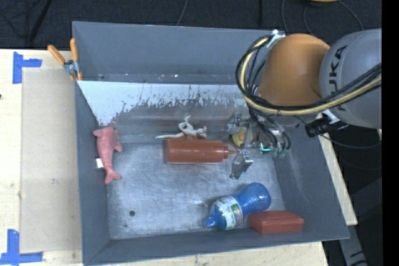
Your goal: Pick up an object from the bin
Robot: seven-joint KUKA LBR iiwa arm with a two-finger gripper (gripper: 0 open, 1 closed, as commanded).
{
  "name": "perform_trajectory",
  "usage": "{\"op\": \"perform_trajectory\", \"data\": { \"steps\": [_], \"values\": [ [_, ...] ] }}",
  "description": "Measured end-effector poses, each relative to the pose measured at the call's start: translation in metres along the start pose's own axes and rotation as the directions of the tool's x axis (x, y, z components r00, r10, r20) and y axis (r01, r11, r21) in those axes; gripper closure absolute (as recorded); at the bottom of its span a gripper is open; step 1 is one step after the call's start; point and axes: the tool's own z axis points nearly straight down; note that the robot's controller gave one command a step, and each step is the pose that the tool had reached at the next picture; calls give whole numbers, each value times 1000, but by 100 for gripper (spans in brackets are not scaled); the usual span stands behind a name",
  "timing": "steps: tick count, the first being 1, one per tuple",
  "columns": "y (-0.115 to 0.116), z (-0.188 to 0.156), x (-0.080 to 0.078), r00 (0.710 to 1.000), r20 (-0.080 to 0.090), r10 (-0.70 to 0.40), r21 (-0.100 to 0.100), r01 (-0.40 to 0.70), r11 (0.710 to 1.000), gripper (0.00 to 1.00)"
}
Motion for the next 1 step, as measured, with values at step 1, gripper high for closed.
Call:
{"op": "perform_trajectory", "data": {
  "steps": [1],
  "values": [
    [0, -3, -2, 1000, 6, 0, 0, 0, 1000, 100]
  ]
}}
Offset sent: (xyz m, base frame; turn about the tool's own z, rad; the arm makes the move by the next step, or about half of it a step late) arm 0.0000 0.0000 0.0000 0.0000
